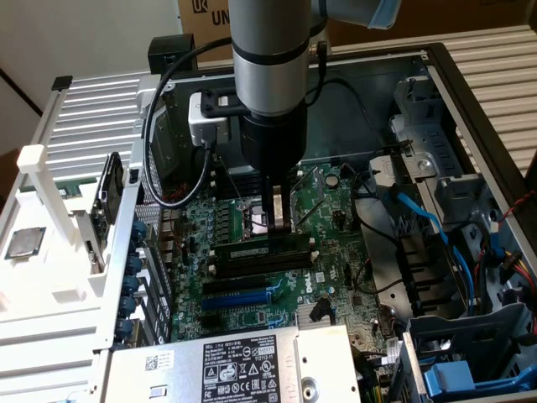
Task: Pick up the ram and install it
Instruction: 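Insert the ram into the slot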
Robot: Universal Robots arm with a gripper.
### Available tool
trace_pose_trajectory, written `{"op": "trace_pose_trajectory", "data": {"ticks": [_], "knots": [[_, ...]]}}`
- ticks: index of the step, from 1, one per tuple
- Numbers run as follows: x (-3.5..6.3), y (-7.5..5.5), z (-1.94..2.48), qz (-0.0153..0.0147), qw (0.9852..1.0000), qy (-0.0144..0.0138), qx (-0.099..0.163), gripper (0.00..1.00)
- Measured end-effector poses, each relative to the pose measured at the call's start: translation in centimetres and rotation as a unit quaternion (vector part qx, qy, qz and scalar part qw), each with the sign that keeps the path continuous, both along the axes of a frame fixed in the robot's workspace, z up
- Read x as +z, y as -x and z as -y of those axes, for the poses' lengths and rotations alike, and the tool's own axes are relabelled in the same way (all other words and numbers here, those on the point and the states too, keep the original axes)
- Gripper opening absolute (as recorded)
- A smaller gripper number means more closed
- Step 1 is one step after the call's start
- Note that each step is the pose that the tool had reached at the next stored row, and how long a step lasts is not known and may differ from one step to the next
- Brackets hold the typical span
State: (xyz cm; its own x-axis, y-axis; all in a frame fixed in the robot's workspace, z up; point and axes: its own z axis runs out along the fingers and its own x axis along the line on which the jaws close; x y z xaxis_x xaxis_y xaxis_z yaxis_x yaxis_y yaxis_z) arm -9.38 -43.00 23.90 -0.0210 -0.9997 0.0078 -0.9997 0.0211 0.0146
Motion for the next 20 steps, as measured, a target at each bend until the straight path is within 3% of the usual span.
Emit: {"op": "trace_pose_trajectory", "data": {"ticks": [20], "knots": [[-0.17, 0.02, 0.01, 0.0000, 1.0000, 0.0000, -0.003, 0.12]]}}
